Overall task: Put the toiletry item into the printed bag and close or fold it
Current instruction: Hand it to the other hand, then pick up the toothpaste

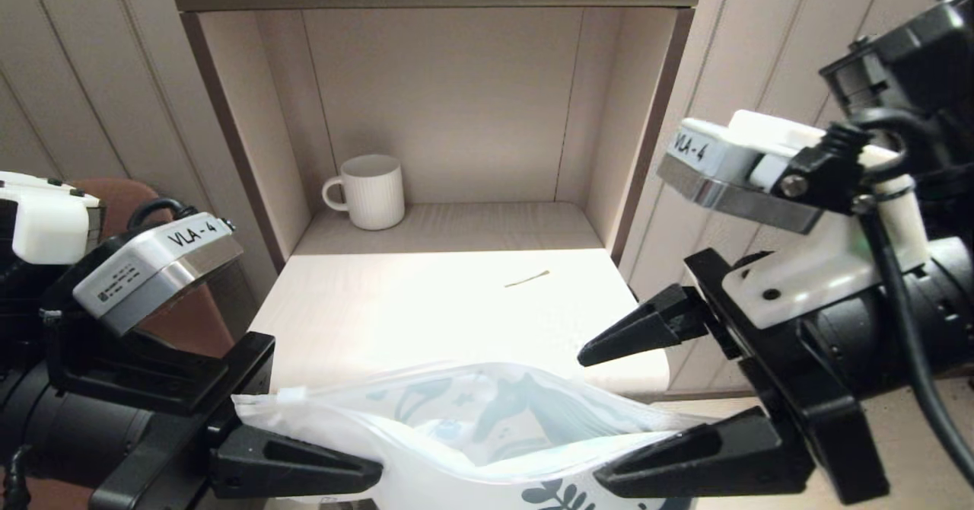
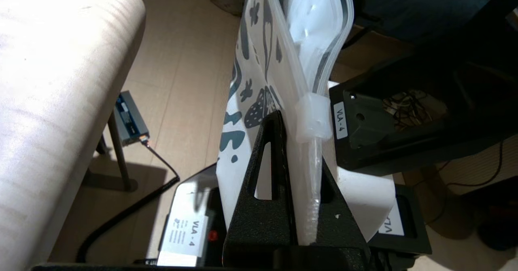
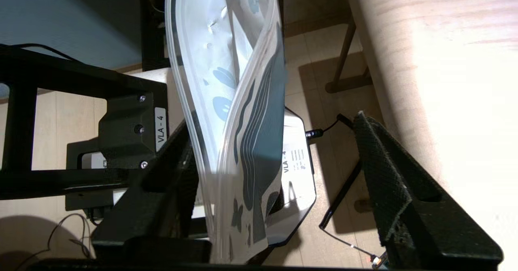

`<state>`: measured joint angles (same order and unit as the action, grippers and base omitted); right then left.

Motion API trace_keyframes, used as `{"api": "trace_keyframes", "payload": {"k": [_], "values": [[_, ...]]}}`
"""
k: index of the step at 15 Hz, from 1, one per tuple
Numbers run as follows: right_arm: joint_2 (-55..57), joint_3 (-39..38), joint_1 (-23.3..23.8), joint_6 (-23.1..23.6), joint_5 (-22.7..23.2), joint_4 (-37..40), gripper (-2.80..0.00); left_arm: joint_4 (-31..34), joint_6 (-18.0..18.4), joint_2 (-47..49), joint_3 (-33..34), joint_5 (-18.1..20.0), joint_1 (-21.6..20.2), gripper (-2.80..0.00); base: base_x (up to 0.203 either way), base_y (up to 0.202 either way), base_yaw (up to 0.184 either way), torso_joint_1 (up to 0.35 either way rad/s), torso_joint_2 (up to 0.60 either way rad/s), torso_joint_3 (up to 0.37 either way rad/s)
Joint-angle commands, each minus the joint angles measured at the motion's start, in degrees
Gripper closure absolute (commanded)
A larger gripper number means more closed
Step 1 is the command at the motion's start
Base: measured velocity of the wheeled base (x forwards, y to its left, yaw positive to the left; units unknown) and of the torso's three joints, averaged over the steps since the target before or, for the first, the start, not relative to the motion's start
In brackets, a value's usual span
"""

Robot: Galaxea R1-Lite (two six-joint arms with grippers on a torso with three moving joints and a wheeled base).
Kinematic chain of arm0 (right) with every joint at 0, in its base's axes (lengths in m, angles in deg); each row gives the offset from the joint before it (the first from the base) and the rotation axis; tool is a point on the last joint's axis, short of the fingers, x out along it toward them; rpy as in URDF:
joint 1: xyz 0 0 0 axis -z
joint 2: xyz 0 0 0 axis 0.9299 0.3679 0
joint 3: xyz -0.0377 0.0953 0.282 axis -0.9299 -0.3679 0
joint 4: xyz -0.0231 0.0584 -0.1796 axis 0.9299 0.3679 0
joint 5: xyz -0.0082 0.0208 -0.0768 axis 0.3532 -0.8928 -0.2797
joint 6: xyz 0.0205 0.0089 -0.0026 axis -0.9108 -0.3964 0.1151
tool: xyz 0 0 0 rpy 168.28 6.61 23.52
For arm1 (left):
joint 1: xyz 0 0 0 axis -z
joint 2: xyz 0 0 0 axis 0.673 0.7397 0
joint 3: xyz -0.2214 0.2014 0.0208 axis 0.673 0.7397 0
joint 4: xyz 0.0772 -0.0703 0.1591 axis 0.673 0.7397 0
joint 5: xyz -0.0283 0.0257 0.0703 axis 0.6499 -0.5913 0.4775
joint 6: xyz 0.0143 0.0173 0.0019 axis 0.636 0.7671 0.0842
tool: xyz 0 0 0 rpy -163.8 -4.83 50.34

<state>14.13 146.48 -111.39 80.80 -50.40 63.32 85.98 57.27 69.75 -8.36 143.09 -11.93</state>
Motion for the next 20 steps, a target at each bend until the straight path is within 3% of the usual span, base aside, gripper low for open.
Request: {"api": "trace_keyframes", "payload": {"k": [1, 4, 8, 13, 20], "values": [[-2.8, -0.7, 1.7, 0.2, 0.2, 0.3, -2.8, 0.0, 0.1, -0.4, 1.0, 0.1, -0.1, 0.0, 0.0, 0.0, 0.0, 0.0, 0.0, 0.0], [-6.2, -2.7, 3.7, 0.2, 0.2, 0.1, -2.8, 0.1, -0.3, -1.5, 1.0, 0.0, -1.2, 0.0, 0.0, 0.0, 0.0, 0.0, 0.0, 0.0], [-9.4, -4.7, 7.1, 0.1, 0.3, 0.0, -2.8, 0.2, -0.8, -4.4, 2.8, -3.3, -3.6, 0.0, 0.0, 0.0, 0.0, 0.0, 0.0, 0.0], [-9.7, -6.7, 10.6, 0.0, 0.4, 0.0, -2.8, -1.1, -1.0, -5.4, 4.4, -3.2, -9.6, 0.0, 0.0, 0.0, 0.0, 0.0, 0.0, 0.0], [-6.5, -8.1, 12.7, -1.7, 0.2, -2.2, -2.8, -2.1, -1.0, -4.7, 0.1, -3.5, -9.7, 0.0, 0.0, 0.0, 0.0, 0.0, 0.0, 0.0]]}}
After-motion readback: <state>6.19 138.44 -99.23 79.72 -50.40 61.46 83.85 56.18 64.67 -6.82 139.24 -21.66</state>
